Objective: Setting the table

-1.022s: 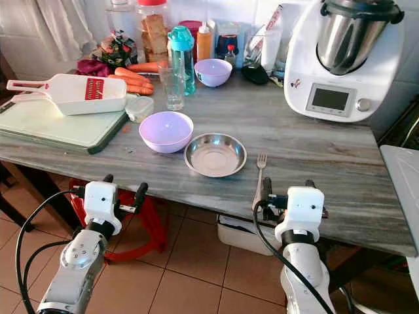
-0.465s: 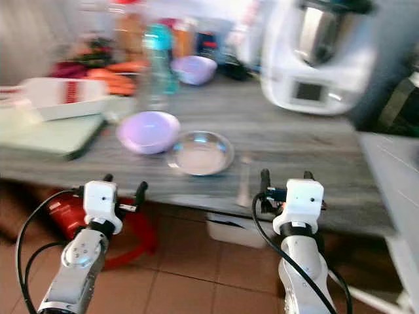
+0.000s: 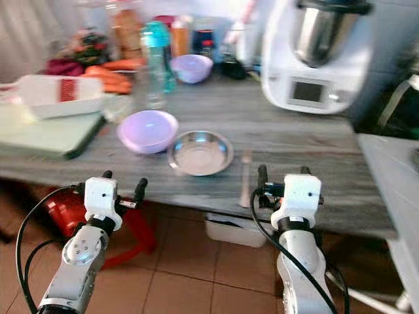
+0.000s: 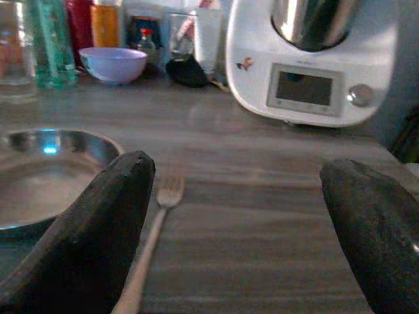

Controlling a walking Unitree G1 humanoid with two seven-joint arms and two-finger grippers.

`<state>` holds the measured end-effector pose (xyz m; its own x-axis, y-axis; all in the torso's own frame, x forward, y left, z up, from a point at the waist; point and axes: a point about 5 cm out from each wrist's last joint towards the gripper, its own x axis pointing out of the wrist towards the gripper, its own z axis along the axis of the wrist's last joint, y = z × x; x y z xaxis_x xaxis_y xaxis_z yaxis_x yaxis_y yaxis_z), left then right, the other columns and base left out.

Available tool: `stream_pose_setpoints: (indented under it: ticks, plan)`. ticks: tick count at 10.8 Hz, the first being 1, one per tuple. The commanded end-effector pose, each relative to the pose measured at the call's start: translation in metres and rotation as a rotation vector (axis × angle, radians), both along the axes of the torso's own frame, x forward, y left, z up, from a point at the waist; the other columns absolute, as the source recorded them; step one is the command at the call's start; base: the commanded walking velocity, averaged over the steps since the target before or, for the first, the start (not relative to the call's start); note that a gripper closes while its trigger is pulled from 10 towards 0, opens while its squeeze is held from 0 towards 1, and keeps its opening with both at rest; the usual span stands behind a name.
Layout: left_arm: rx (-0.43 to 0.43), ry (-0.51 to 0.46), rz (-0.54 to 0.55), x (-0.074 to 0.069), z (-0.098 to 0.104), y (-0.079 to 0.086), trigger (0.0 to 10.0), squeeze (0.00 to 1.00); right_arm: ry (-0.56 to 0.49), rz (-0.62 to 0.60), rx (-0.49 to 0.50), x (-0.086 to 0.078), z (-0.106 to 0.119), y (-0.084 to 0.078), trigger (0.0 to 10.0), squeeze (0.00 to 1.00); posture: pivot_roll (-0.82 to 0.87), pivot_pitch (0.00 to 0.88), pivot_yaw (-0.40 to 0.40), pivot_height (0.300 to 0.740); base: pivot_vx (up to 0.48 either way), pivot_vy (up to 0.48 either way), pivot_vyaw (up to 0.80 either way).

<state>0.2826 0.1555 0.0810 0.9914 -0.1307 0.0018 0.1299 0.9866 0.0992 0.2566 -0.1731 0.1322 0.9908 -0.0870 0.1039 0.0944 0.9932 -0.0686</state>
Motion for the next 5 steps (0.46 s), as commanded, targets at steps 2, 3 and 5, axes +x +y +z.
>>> stream_pose_setpoints:
  ticks: [2,3,5]
  plan:
    - [0.017,0.015,-0.002,0.0013,-0.0013,-0.0001,10.0,0.0,-0.001,-0.001,0.003,0.0014,-0.0005,-0.0028,10.0,0.49,0.05,0.0,0.0,0.74,-0.294,0.0,0.0]
    - [0.018,0.016,-0.002,0.0018,-0.0012,-0.0001,10.0,0.0,-0.002,-0.001,0.003,0.0018,-0.0004,-0.0031,10.0,0.49,0.05,0.0,0.0,0.74,-0.307,0.0,0.0]
    - [0.024,0.016,-0.002,0.0022,-0.0011,0.0004,10.0,0.0,-0.001,-0.003,0.006,0.0026,-0.0008,-0.0031,10.0,0.48,0.05,0.0,0.001,0.74,-0.337,0.0,0.0]
